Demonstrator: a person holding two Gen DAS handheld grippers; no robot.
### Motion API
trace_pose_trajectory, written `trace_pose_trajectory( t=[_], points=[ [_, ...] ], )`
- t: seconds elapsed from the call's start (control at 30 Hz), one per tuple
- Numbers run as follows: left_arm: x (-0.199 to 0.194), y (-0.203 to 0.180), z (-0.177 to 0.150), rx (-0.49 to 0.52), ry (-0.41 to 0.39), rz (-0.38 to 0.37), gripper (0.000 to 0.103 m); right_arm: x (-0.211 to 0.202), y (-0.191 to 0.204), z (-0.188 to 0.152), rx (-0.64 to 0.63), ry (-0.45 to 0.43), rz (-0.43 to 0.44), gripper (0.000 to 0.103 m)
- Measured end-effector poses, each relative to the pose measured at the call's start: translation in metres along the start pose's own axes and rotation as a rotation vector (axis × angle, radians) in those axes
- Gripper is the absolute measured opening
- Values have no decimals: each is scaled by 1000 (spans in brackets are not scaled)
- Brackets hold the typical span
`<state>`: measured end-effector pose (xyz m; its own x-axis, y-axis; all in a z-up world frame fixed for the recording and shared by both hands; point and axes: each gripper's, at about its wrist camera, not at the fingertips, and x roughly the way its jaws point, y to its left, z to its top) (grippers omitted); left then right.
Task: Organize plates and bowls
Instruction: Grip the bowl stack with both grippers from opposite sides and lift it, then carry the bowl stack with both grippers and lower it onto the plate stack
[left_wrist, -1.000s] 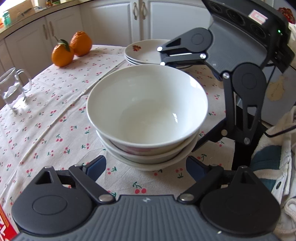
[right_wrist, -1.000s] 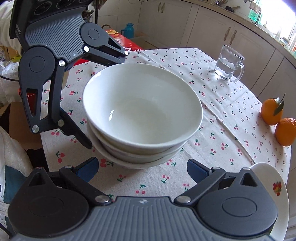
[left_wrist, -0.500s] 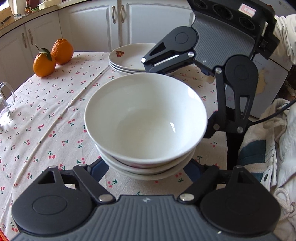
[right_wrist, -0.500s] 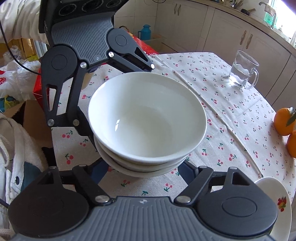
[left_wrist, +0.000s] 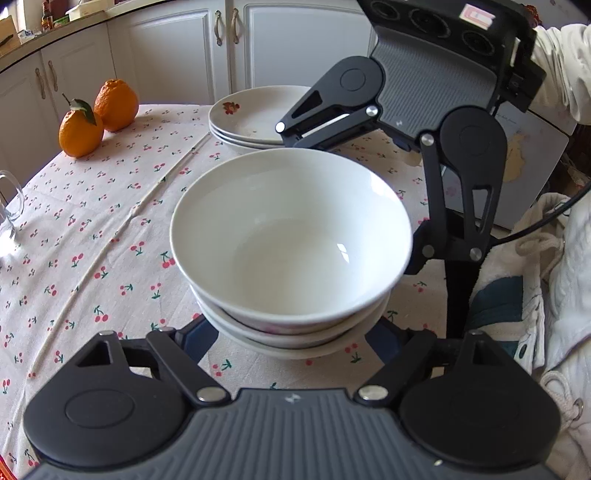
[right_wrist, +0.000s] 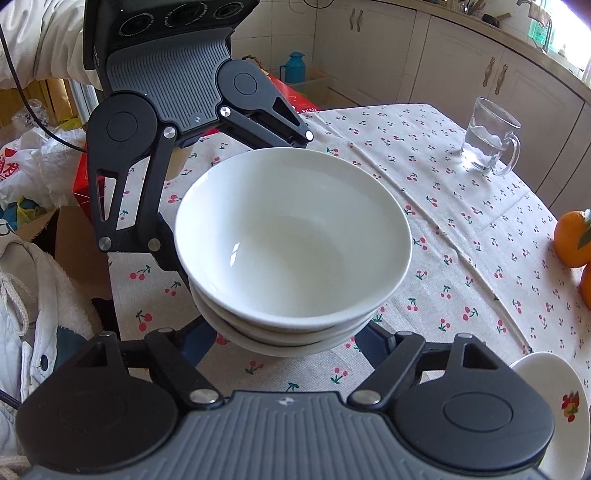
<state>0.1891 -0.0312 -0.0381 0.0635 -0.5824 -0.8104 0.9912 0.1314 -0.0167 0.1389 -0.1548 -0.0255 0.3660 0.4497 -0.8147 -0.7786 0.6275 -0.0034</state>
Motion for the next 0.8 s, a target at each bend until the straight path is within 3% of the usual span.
trace_pose_trajectory(
  t=[0.2,0.43,0.8],
  points=[
    [-8,-6,19,20,-21,11,85,-19,-2,0,1,-14,-13,85],
    [-4,-7,66,70,-76,12,85,-62,-22,-9,-5,-25,-78,85],
    [52,3,143,199,-119,-15,85,-109,-75,-52,47,5,-218,85]
  ],
)
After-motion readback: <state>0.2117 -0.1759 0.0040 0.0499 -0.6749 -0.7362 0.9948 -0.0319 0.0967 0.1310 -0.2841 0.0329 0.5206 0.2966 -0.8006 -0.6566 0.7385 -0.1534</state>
